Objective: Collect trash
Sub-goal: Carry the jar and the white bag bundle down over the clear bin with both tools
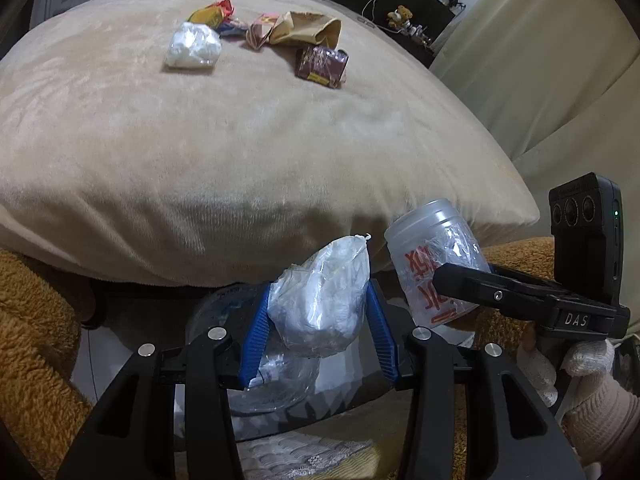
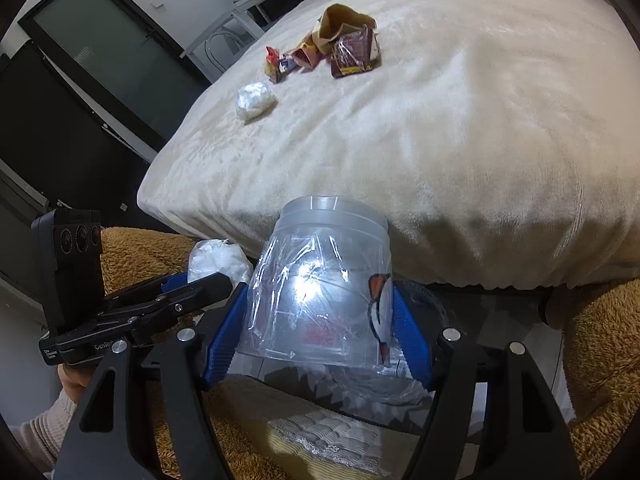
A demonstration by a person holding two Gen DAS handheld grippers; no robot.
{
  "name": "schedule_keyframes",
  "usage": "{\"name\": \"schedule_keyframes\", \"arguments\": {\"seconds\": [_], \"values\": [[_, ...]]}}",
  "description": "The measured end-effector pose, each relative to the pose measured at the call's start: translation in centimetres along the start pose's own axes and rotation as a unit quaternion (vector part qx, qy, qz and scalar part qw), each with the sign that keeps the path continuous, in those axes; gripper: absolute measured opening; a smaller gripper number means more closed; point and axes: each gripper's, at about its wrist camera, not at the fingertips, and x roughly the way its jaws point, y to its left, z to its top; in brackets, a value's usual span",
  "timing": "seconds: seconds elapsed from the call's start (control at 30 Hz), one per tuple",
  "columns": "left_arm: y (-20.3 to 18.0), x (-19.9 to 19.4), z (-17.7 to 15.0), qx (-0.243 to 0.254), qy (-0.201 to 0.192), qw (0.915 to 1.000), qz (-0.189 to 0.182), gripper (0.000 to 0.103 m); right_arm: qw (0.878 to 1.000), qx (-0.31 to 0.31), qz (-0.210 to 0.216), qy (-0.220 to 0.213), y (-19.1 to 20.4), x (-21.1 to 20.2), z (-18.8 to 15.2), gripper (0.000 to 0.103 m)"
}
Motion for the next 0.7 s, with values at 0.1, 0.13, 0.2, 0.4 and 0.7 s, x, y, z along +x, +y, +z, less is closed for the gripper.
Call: {"name": "schedule_keyframes", "arguments": {"seconds": [0.1, 0.13, 0.2, 0.4, 0.7], "values": [[0.2, 1.0, -0.5, -0.004, 0.023, 0.9996, 0.014, 0.045, 1.0, 0.003, -0.01, 0.021, -0.1, 1.0, -0.2, 0.069], [0.3, 1.3, -0.6, -0.006, 0.029, 0.9994, 0.02, 0.045, 0.999, 0.007, -0.014, 0.029, -0.3, 1.4, -0.2, 0.069], [0.7, 2.0, -0.8, -0.011, 0.046, 0.9984, 0.032, 0.045, 0.999, 0.015, -0.018, 0.045, -0.6, 2.1, -0.5, 0.069], [1.9, 4.4, -1.3, -0.035, 0.102, 0.9932, 0.045, 0.045, 0.995, 0.04, -0.035, 0.09, -1.6, 4.4, -0.8, 0.069], [3.7, 7.9, -2.1, -0.074, 0.179, 0.9788, 0.066, 0.045, 0.982, 0.095, -0.065, 0.151, -3.9, 8.0, -1.4, 0.069]]}}
